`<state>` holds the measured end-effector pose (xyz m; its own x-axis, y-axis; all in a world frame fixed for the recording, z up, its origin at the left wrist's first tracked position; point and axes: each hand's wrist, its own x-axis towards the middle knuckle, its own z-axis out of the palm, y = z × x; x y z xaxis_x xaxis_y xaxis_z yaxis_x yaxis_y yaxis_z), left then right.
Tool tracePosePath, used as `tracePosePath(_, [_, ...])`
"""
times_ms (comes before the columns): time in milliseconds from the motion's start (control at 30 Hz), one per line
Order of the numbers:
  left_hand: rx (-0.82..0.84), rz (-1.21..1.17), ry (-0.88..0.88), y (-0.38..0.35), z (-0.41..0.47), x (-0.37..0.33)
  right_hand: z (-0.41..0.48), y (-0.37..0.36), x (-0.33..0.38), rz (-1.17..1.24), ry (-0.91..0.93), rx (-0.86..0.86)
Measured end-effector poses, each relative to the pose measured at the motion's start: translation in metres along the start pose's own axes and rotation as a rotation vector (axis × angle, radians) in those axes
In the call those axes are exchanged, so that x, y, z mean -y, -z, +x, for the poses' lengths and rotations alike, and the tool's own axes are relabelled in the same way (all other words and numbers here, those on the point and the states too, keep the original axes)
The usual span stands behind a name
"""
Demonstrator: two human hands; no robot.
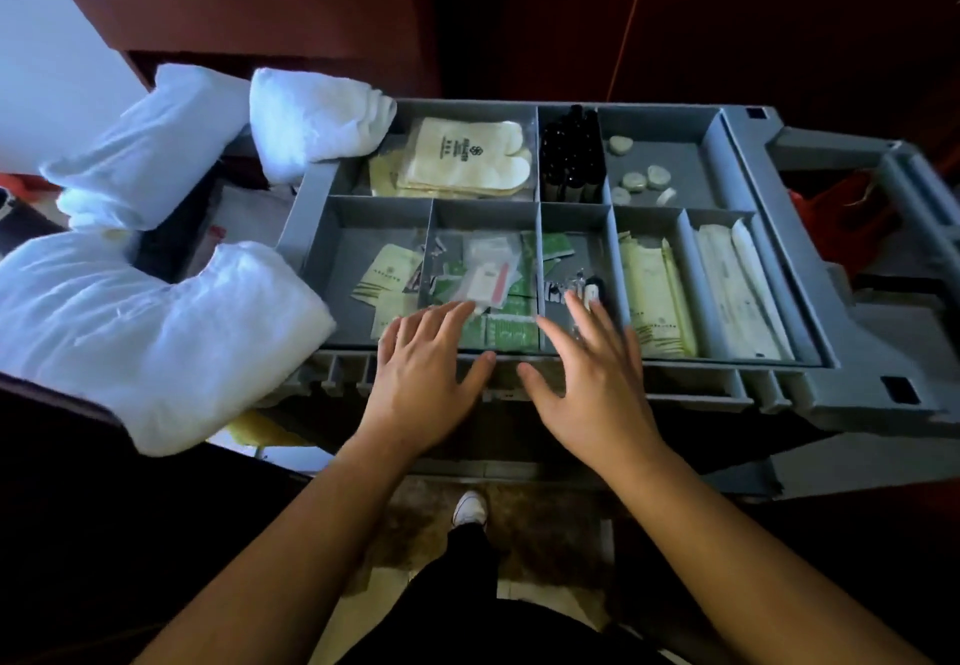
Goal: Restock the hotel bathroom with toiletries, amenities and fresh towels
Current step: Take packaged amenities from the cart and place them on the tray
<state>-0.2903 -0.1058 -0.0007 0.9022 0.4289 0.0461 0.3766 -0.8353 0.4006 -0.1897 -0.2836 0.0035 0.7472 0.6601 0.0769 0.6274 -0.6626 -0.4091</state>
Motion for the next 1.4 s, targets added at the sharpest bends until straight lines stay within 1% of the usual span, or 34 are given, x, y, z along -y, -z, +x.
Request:
tracePosePath(200, [0.068, -0.005, 0.034, 0.004, 0.080, 0.024, 0.065, -0.012, 0.017, -0.018, 0.030, 0.058])
tracePosePath(333, [0.175, 0.027, 0.006, 0.004, 0.124, 0.034, 0.093, -0.025, 0.021, -0.010, 0.069, 0.111])
tracePosePath(467, [0.269, 0.070, -0.022, -0.001, 0.151, 0.039, 0.108, -0.035, 0.021, 0.007, 0.066, 0.146])
tracePosePath(667, [0.339, 0.097, -0.077, -0.010, 0.168, 0.047, 0.117, -0.049, 0.018, -0.007, 0.037, 0.186])
tracePosePath(833, [0.327, 0.097, -0.092, -0.014, 0.176, 0.049, 0.118, -0.050, 0.017, -0.001, 0.015, 0.171])
tracePosePath(1067, [0.292, -0.014, -0.070, -0.015, 0.177, 0.048, 0.115, -0.052, 0.016, -0.005, -0.019, 0.191])
tracePosePath(1300, [0.168, -0.160, 0.014, -0.007, 0.166, 0.039, 0.109, -0.051, 0.014, 0.006, -0.013, 0.156])
tracePosePath(1400, [0.117, -0.295, 0.055, -0.002, 0.162, 0.036, 0.104, -0.047, 0.013, 0.034, -0.001, 0.124])
